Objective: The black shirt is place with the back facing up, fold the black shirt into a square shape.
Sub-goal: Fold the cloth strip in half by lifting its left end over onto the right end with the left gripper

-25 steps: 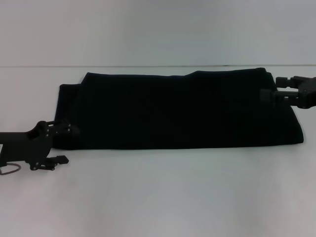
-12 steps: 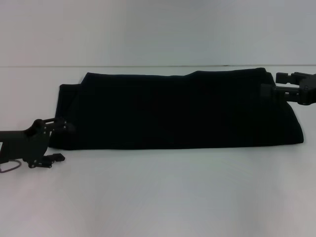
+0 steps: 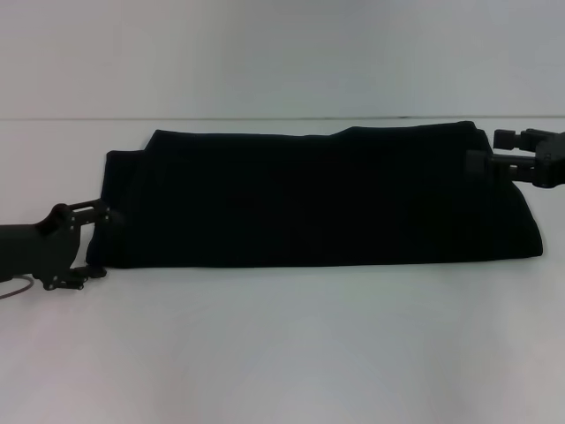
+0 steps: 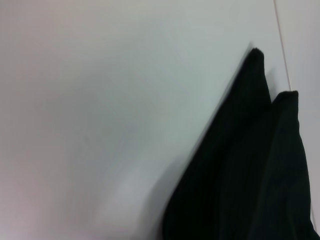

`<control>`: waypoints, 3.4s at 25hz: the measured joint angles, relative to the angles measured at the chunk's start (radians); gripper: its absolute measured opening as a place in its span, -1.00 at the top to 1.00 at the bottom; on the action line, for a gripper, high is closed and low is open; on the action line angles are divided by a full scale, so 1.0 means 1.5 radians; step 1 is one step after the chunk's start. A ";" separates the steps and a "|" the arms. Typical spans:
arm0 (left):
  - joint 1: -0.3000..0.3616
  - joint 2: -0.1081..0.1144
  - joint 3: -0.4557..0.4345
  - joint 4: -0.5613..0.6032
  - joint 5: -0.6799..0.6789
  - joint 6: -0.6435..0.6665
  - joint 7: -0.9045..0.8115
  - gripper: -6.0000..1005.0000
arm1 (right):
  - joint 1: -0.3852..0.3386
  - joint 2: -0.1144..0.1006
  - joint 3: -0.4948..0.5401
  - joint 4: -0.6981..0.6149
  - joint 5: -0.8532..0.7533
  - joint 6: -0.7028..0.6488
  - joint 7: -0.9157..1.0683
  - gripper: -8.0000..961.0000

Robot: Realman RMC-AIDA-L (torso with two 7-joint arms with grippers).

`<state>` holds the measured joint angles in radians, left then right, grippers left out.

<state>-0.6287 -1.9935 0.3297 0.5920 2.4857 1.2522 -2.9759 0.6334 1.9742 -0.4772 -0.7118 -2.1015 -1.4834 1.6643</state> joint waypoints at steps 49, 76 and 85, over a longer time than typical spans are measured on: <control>-0.025 0.005 0.006 -0.054 -0.006 -0.079 0.071 -0.73 | 0.000 -0.003 0.025 0.000 0.006 0.000 0.000 -0.85; -0.016 0.005 0.001 -0.054 -0.004 -0.077 0.140 0.83 | 0.000 -0.006 0.025 -0.001 0.006 0.003 0.000 -0.85; -0.012 0.006 -0.023 -0.050 -0.018 -0.039 0.193 0.88 | 0.000 -0.004 0.025 -0.001 0.006 0.003 -0.001 -0.85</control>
<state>-0.6472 -1.9844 0.2946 0.5165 2.4587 1.1938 -2.6871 0.6341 1.9676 -0.4402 -0.7133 -2.0923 -1.4786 1.6636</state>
